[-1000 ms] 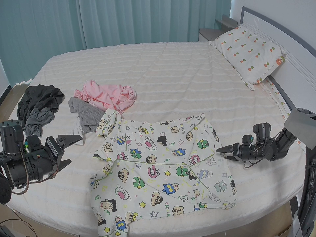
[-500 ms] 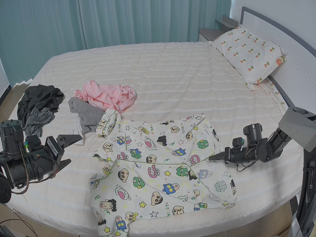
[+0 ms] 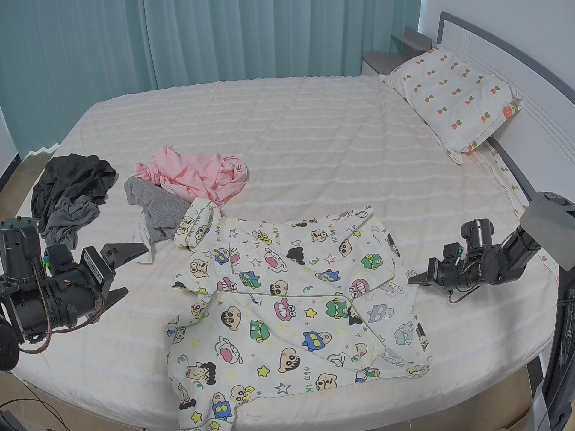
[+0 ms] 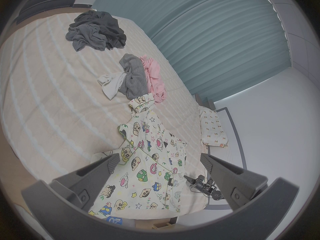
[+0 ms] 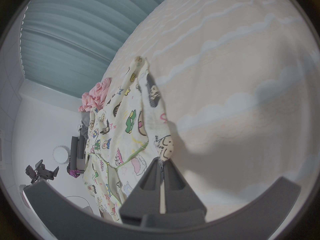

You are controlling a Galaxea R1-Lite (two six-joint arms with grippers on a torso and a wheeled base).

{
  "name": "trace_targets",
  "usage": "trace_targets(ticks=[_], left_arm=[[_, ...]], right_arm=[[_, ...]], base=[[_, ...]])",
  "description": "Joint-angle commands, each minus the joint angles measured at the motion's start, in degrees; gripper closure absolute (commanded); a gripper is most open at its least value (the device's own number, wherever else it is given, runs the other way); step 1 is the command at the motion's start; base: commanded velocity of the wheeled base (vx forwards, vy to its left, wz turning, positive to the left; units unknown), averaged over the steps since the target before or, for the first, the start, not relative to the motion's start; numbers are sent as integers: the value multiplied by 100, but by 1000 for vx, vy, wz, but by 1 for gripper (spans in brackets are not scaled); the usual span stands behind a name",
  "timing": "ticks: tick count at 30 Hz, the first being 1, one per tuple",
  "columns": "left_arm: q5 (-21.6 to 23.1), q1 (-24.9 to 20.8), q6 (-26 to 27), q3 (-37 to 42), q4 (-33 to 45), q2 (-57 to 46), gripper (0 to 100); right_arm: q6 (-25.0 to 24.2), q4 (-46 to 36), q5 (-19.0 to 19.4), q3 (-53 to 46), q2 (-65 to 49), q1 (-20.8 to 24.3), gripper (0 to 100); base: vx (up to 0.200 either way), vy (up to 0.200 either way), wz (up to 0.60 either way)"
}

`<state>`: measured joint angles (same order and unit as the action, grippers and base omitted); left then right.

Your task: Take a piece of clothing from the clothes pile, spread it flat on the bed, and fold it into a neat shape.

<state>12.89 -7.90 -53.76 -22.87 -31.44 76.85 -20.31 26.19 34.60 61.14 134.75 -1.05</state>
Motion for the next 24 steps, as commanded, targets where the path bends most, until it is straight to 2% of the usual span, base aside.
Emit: trace_targets(ticks=[1,6,24], left_arm=[[3,-1,6,11,-3,-3,0],[-5,8,24,28,-3,41,0],[-5,-1,59,63,6,208,0]], right_arm=[[80,9,3,-58,33,-141,100],[212,18,3,-84,33,-168,100],[194,466,-23,-32,51,-836,100]], base=[[0,0,0],[0,0,0],[0,0,0]])
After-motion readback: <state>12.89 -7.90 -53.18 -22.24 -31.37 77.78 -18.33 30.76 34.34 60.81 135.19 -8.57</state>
